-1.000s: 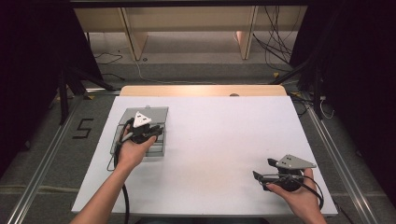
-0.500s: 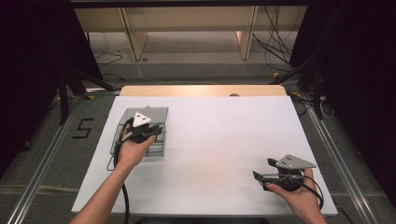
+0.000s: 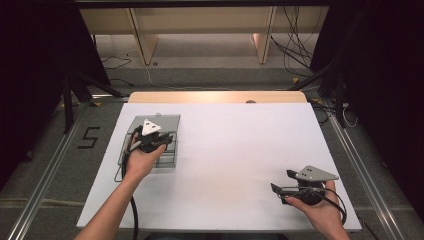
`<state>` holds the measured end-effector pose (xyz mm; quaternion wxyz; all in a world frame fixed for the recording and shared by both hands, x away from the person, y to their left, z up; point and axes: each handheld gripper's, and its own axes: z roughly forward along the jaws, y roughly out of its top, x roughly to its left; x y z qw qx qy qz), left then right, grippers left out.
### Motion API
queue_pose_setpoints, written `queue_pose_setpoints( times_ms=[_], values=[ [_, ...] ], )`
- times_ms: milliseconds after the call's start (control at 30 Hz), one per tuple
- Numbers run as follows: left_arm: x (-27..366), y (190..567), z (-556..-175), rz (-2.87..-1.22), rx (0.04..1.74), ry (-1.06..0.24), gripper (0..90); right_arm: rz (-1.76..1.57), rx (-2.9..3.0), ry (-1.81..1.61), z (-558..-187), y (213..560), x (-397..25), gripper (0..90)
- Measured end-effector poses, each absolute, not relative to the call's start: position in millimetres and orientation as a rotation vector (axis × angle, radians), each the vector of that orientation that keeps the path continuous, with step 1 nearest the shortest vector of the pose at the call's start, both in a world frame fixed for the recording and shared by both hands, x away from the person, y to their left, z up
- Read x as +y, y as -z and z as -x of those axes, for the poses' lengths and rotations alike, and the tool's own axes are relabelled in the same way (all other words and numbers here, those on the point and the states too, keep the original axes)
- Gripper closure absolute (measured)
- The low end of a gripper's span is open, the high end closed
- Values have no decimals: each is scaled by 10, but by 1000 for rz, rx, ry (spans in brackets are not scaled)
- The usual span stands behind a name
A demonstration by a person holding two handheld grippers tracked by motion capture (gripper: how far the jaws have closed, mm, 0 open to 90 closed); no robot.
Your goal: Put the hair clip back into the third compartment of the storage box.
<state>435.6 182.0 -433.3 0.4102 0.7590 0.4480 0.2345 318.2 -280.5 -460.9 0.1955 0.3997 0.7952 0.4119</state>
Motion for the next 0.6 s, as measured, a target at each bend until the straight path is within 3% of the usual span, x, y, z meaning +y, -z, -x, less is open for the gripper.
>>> queue_pose_setpoints(
  times_ms=[600],
  values=[
    [1836, 4401, -4423, -1924, 1158, -589, 781, -1122, 2230, -1153, -3185, 4616, -2799, 246]
  ],
)
